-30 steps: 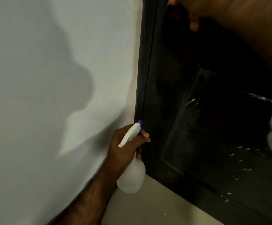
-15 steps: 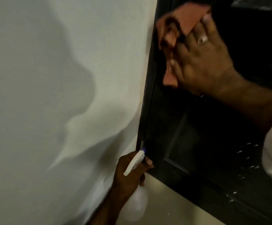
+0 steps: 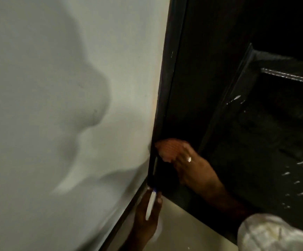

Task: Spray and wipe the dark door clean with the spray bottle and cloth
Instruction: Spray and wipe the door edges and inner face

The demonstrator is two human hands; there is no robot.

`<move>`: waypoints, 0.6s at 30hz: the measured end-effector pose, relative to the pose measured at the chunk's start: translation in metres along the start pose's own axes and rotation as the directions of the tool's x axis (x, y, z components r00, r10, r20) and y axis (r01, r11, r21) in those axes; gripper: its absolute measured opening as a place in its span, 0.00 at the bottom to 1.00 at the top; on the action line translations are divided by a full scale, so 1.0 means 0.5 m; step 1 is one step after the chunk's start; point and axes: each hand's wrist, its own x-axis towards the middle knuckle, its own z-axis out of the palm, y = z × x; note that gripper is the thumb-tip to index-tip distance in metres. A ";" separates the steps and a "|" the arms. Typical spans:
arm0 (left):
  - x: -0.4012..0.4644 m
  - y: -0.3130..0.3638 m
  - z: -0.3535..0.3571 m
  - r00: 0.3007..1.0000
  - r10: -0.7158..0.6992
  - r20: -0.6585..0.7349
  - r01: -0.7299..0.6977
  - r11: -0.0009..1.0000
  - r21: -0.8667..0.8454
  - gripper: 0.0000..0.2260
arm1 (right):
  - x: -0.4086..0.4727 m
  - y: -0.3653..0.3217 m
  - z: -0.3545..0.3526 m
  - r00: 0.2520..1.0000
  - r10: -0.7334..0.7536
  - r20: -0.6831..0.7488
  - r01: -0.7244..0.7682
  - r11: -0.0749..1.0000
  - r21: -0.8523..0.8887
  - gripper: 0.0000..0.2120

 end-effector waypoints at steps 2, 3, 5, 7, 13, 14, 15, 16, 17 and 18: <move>-0.026 -0.056 0.026 0.996 -0.082 -0.018 0.082 0.997 0.013 0.26 | -0.019 -0.015 0.021 0.983 -0.161 0.086 0.164 0.986 -0.029 0.37; -0.028 -0.073 0.038 0.991 -0.132 -0.005 0.132 0.990 -0.039 0.24 | -0.018 -0.002 0.014 0.977 -0.204 0.058 0.206 0.978 -0.027 0.38; -0.033 -0.114 0.047 0.986 -0.166 -0.005 0.164 0.981 -0.104 0.21 | 0.000 0.059 -0.056 0.999 0.028 -0.044 -0.029 1.000 -0.012 0.40; -0.020 -0.108 0.053 0.982 -0.180 -0.052 0.174 0.980 -0.100 0.22 | 0.031 0.148 -0.144 0.938 0.205 -0.281 -0.229 0.972 -0.053 0.40; -0.030 -0.209 0.070 0.965 -0.244 0.100 0.246 0.969 -0.006 0.17 | 0.122 0.285 -0.285 0.702 0.570 -0.427 -0.490 0.821 0.291 0.36; -0.032 -0.218 0.069 0.964 -0.247 0.099 0.252 0.967 -0.043 0.18 | 0.129 0.254 -0.268 0.717 0.545 -0.434 -0.466 0.839 0.282 0.35; -0.037 -0.226 0.067 0.969 -0.231 0.089 0.236 0.970 -0.051 0.20 | 0.131 0.209 -0.233 0.756 0.493 -0.431 -0.424 0.870 0.252 0.34; -0.038 -0.230 0.064 0.978 -0.196 0.072 0.199 0.979 -0.047 0.20 | 0.128 0.164 -0.187 0.797 0.431 -0.423 -0.374 0.902 0.215 0.34; -0.039 -0.234 0.064 0.983 -0.167 0.080 0.171 0.984 -0.045 0.19 | 0.119 0.119 -0.139 0.830 0.376 -0.412 -0.321 0.926 0.198 0.35; -0.041 -0.245 0.060 0.987 -0.139 0.077 0.143 0.989 -0.045 0.18 | 0.104 0.062 -0.082 0.862 0.324 -0.389 -0.283 0.946 0.161 0.36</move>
